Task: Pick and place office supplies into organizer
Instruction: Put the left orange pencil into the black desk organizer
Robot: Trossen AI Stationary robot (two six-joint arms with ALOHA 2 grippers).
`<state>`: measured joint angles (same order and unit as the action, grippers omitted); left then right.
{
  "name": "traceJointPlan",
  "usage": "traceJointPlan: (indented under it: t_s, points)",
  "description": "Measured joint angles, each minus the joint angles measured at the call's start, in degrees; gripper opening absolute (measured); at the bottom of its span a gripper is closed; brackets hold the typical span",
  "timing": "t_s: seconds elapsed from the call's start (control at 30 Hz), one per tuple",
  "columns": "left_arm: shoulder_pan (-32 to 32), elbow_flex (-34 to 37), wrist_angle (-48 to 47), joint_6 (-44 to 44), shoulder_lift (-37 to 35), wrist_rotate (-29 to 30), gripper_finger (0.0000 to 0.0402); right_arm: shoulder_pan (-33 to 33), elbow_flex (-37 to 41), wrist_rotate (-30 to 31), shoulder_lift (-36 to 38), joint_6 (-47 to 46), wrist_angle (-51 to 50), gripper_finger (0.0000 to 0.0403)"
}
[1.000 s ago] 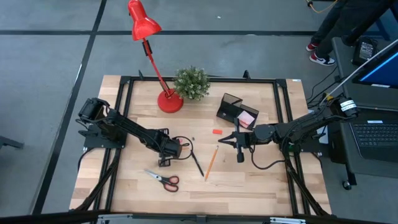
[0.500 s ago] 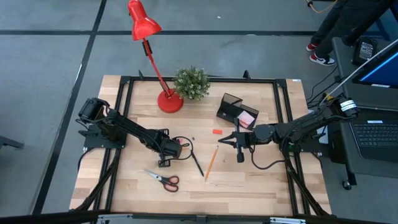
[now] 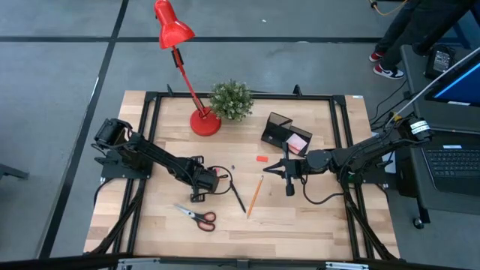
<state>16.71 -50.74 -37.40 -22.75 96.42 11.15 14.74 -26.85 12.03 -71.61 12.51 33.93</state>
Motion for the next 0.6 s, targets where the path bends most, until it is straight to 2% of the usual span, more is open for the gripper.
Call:
traceJointPlan:
  t_s: [0.6]
  points:
    - [0.5,0.1,0.0,-0.6,-9.7,3.6,0.0019,0.0,0.0,0.0,0.0,0.0,0.0,0.0005]
